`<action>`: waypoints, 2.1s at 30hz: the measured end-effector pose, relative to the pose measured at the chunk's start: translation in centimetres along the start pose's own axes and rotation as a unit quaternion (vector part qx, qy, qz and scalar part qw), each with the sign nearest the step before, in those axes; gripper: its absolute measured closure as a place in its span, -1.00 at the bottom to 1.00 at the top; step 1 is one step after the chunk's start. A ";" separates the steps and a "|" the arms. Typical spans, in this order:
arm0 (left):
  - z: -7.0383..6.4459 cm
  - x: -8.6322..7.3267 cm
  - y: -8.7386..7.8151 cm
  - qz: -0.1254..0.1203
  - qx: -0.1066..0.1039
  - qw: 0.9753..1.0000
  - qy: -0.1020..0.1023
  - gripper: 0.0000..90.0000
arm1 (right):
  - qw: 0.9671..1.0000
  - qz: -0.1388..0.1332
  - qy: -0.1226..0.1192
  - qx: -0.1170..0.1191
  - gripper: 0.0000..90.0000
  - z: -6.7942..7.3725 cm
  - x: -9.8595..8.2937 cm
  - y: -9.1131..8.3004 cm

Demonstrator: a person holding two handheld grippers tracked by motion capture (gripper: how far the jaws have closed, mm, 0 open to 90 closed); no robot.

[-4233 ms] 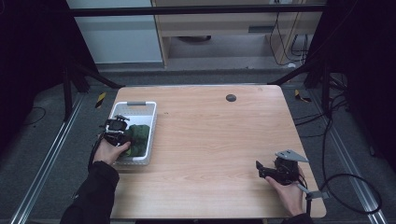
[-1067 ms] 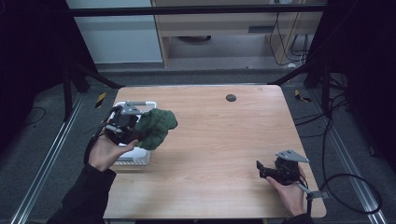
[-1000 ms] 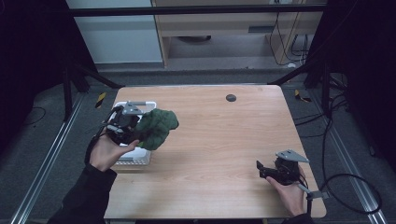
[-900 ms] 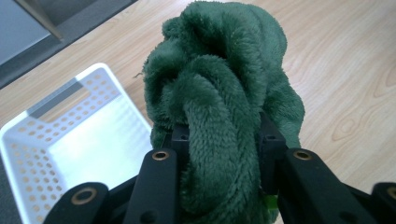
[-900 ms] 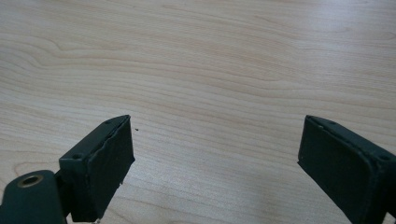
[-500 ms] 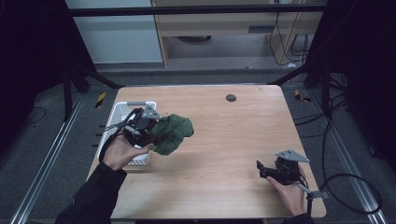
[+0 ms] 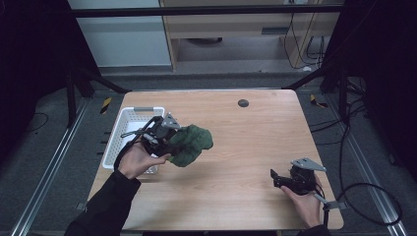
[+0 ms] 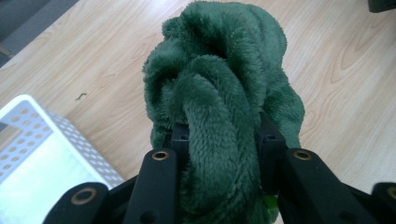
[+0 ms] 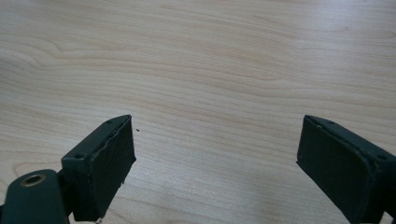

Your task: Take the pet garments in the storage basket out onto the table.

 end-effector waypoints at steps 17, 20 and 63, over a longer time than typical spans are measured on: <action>-2.1 1.7 2.7 0.011 -0.047 0.998 0.045 0.49 | 1.000 0.001 0.005 0.001 -0.75 -0.1 0.0 0.0; -2.4 2.2 3.3 0.007 -0.052 0.997 0.052 0.49 | 1.000 0.001 0.006 0.002 -0.75 -0.1 0.0 0.0; -6.1 2.0 10.9 0.051 -0.107 0.989 0.094 0.49 | 1.000 -0.001 0.007 -0.001 -0.75 -0.4 0.1 0.0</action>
Point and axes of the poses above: each handheld gripper's, and its own axes: y roughly forward along the jaws, x roughly out of its top, z roughly to its left, the point moved 9 cm from there along y, roughly forward along the jaws, and after that the axes turned 13 degrees about y, right-handed, at the moved point
